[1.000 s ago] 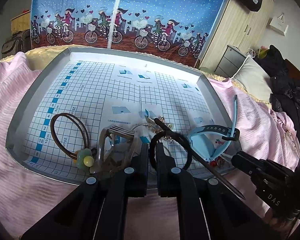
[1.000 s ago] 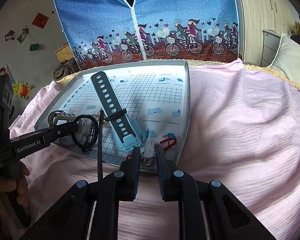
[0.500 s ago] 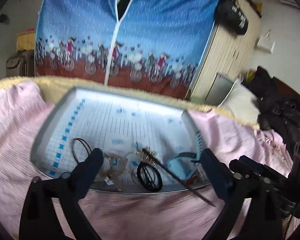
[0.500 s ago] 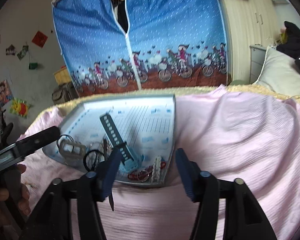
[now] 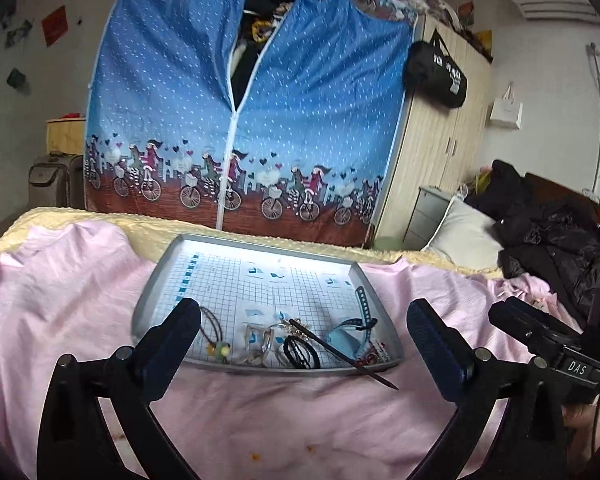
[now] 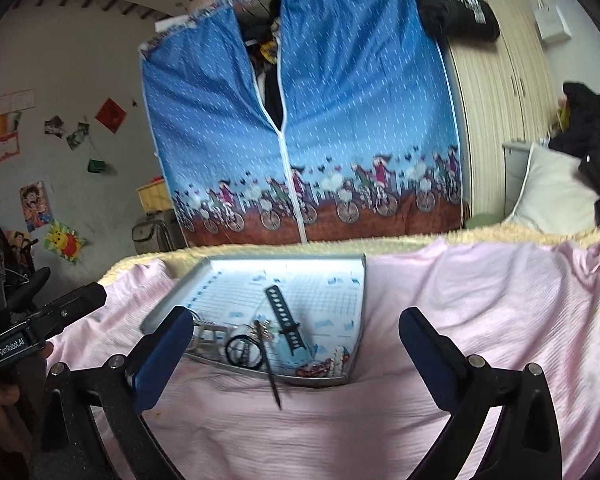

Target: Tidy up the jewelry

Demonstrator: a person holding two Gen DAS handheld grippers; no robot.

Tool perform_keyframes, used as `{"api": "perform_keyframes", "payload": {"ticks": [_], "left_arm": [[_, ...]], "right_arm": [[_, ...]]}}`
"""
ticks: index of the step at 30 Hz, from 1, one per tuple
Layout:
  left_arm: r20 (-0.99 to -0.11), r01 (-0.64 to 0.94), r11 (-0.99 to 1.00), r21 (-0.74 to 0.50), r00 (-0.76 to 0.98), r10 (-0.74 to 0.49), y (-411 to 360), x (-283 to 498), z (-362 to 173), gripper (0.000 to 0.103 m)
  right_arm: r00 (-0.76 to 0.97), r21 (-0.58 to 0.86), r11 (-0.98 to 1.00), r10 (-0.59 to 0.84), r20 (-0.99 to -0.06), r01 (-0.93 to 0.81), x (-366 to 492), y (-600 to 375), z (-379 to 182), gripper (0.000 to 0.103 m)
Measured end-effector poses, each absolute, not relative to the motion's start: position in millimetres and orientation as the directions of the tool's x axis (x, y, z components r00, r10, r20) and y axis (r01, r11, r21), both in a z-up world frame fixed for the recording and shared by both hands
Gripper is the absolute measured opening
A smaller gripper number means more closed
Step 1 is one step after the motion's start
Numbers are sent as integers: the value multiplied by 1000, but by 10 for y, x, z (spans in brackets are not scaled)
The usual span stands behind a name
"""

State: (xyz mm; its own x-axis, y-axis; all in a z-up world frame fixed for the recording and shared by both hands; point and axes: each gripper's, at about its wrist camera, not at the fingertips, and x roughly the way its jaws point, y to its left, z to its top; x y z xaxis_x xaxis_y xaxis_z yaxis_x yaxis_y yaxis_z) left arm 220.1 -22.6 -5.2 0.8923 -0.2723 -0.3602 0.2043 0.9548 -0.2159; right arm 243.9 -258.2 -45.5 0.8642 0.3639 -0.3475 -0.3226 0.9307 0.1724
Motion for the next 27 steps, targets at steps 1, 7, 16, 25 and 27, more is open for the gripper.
{"api": "perform_keyframes", "payload": {"ticks": [1, 7, 16, 25, 27], "left_arm": [[-356, 192, 958, -212, 898, -259, -206, 2101, -20, 101], [-304, 162, 967, -196, 928, -217, -124, 1604, 116, 101], [-304, 109, 983, -146, 941, -149, -61, 928, 82, 101], [-297, 62, 989, -136, 950, -101, -65, 348, -16, 101], [-294, 50, 989, -139, 952, -89, -40, 260, -23, 101]], "right_arm": [[866, 166, 930, 366, -341, -328, 2385, -2558, -438, 103], [885, 82, 927, 373, -279, -366, 1905, -2311, -319, 103], [902, 143, 927, 371, -222, -346, 1191, -2275, -367, 103], [916, 90, 939, 345, -203, -333, 566, -2141, -445, 103], [919, 79, 942, 336, -206, -327, 457, -2112, -466, 103]]}}
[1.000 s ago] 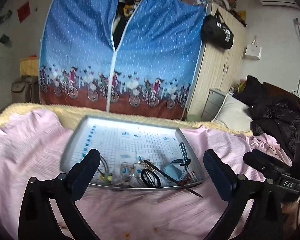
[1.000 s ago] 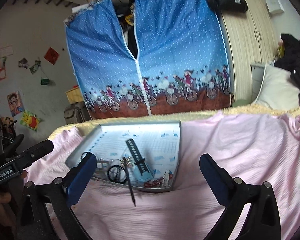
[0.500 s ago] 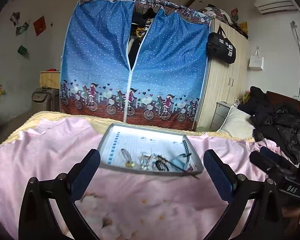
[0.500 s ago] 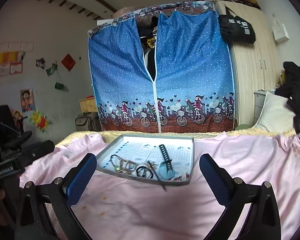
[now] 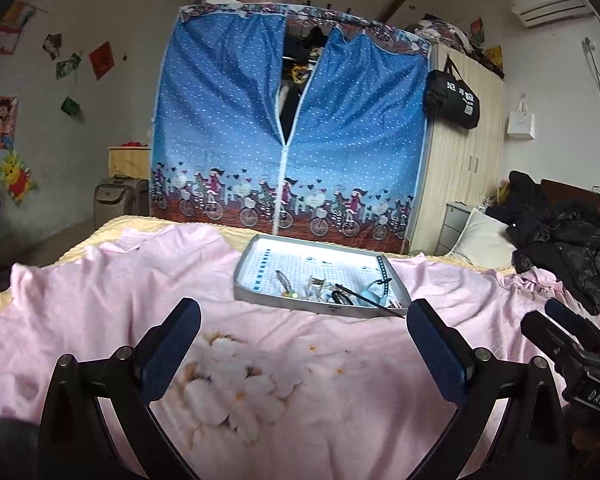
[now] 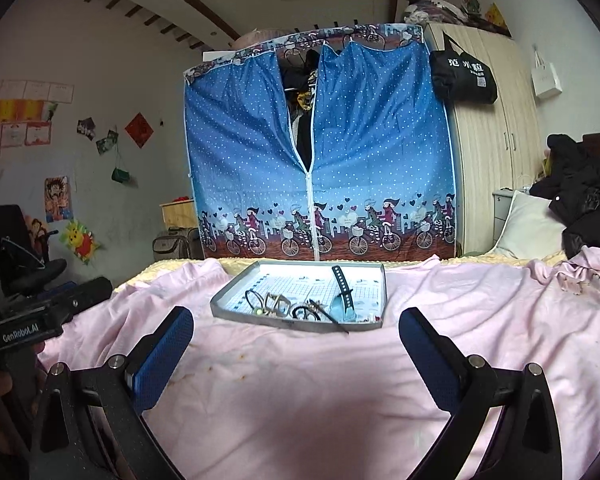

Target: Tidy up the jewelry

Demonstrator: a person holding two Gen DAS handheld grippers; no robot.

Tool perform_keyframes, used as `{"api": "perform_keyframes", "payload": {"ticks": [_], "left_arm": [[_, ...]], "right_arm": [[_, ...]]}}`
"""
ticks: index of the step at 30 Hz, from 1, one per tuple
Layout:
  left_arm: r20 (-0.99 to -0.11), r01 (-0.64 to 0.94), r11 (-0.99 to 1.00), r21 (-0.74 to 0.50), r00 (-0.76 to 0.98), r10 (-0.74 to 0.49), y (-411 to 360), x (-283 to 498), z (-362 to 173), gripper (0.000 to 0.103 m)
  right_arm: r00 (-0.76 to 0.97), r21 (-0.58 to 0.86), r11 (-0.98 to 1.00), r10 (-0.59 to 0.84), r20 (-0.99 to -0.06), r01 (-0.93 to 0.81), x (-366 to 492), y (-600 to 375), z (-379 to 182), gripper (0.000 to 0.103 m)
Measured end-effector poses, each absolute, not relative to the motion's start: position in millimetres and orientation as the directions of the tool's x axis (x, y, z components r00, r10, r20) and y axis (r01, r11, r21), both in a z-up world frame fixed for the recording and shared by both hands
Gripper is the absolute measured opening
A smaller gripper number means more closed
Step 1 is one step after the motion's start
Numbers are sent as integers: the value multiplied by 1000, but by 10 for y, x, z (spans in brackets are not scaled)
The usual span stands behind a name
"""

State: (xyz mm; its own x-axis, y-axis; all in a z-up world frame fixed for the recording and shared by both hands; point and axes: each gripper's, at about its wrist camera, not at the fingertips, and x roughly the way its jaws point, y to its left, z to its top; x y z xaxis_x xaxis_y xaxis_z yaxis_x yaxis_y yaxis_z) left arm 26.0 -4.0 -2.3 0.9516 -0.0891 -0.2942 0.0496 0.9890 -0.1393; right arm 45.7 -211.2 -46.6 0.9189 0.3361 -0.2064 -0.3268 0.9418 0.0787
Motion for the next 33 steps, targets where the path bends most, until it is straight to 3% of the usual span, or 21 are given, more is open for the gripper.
{"api": "perform_keyframes", "payload": {"ticks": [33], "left_arm": [[-343, 18, 995, -97, 938, -50, -66, -21, -218, 101]], "right_arm": [[929, 37, 960, 278, -245, -277, 210, -2024, -607, 103]]}}
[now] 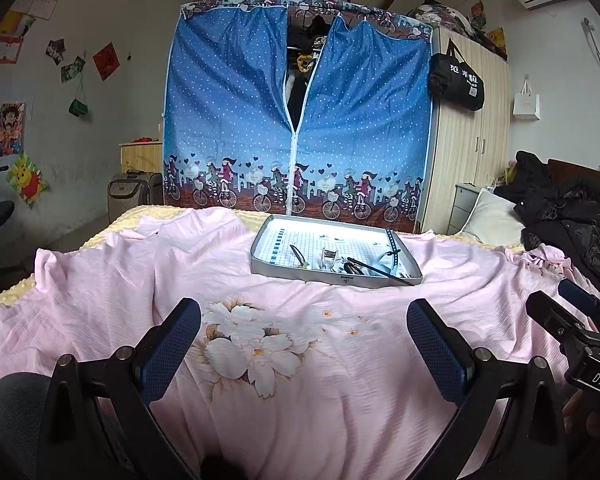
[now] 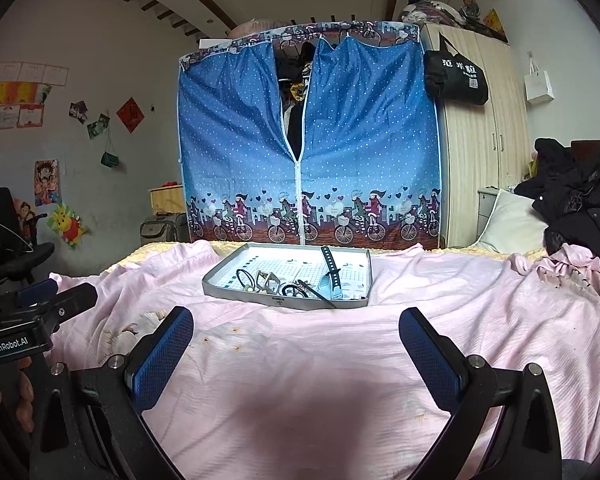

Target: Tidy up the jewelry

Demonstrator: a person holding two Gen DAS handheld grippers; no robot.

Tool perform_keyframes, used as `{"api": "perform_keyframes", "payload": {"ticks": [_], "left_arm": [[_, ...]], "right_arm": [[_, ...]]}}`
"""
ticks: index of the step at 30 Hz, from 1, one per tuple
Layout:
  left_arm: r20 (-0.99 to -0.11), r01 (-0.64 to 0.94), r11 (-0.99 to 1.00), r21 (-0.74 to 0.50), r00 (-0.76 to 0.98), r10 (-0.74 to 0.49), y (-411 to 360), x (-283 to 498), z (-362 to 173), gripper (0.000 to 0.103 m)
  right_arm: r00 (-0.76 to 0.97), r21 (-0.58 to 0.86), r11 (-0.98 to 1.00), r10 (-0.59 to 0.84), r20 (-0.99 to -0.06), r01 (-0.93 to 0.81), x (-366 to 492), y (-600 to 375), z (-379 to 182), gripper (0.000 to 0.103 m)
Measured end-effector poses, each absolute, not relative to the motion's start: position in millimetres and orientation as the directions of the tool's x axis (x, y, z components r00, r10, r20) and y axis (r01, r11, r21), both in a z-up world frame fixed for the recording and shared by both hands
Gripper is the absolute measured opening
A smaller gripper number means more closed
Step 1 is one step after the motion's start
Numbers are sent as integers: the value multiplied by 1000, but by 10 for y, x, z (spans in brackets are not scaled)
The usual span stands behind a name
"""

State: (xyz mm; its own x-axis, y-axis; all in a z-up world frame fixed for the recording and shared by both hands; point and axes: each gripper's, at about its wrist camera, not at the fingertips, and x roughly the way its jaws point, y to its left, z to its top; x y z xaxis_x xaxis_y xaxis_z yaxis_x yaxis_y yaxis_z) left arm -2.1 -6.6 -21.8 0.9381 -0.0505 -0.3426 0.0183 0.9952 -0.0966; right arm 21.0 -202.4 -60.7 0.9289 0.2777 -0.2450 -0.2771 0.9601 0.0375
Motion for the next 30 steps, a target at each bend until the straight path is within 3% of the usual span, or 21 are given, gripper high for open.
{"api": "perform_keyframes", "payload": {"ticks": [30], "left_arm": [[-350, 13, 996, -93, 936, -45, -16, -16, -260, 101]], "right_arm": [[927, 37, 961, 273, -258, -273, 215, -2013, -654, 103]]}}
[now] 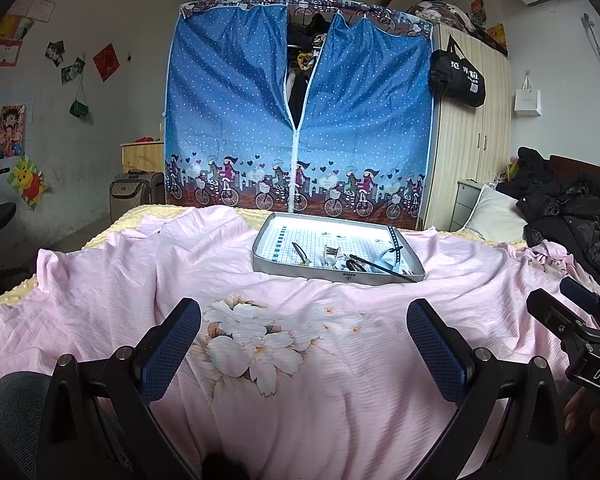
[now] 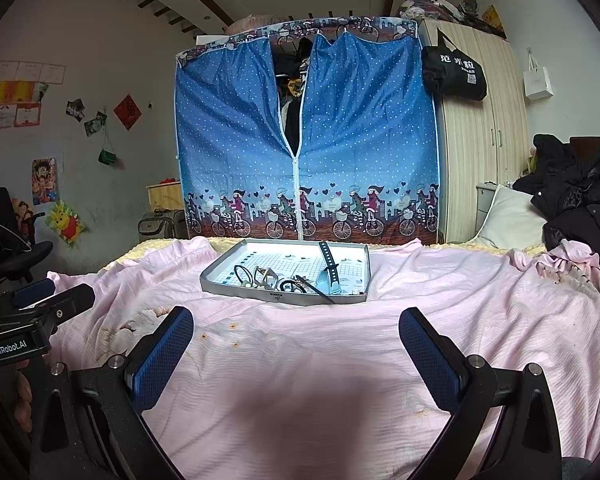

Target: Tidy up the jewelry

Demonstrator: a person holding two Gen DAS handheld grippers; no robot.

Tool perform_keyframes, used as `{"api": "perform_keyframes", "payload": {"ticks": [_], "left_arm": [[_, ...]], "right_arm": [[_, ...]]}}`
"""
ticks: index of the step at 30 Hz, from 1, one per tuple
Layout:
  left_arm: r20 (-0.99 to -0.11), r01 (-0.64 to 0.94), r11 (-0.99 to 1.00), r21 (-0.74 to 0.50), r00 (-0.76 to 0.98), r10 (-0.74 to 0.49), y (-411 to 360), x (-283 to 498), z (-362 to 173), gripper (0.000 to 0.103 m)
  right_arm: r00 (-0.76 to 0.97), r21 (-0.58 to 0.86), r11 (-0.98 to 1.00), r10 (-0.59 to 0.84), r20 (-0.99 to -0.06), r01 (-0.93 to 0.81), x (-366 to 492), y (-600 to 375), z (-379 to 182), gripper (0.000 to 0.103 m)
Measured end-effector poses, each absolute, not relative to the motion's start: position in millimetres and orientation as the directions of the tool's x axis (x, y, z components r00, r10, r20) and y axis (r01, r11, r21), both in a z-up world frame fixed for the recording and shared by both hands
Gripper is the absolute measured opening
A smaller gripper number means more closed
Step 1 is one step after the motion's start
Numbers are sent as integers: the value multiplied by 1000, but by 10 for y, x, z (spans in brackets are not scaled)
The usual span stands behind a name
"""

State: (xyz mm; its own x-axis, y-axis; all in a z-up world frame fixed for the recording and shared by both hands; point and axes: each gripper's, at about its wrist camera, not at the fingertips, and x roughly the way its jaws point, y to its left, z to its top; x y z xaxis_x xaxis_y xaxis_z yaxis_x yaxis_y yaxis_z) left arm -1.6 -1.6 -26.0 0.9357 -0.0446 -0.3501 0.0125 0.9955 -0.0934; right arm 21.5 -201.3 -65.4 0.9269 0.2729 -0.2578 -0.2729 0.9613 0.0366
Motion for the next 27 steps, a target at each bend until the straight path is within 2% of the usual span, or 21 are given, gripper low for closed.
{"api": "perform_keyframes", "payload": {"ticks": [27], "left_arm": [[-354, 12, 996, -93, 934, -44, 45, 2, -256, 101]], "right_arm": [[927, 41, 962, 272, -257, -271, 222, -2034, -652, 103]]}}
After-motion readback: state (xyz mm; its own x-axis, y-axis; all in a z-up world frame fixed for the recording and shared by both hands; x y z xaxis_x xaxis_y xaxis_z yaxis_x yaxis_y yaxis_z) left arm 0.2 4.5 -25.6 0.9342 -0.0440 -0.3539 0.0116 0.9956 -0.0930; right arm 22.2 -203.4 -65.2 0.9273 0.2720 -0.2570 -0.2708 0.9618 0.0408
